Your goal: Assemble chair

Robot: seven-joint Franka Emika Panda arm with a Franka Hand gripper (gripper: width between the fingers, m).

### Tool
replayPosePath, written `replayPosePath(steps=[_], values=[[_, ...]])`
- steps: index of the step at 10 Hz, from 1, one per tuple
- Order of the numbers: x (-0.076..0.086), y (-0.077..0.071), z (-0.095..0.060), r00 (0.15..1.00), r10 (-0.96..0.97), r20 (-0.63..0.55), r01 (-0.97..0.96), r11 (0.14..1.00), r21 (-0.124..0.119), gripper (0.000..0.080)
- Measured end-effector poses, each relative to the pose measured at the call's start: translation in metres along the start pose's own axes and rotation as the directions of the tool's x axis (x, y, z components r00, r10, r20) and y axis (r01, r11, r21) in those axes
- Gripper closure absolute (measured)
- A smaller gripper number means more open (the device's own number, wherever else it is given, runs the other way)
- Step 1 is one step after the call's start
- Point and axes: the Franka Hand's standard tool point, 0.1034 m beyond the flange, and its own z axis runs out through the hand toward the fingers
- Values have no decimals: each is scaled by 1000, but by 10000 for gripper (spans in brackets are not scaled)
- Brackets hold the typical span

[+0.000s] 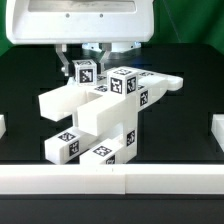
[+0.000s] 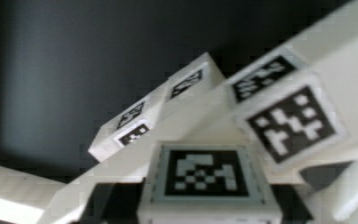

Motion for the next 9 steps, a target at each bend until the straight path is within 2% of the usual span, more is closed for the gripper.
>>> replayPosePath(steps=[2, 5, 7, 9], values=[[0, 0, 0, 1000, 25, 0, -25, 1000, 1, 515], [0, 0, 1, 956, 294, 0, -294, 956, 6, 515], [0, 0, 1, 882, 472, 0, -472, 882, 9, 515], [0, -1, 1, 743, 670, 4, -670, 742, 21, 515]])
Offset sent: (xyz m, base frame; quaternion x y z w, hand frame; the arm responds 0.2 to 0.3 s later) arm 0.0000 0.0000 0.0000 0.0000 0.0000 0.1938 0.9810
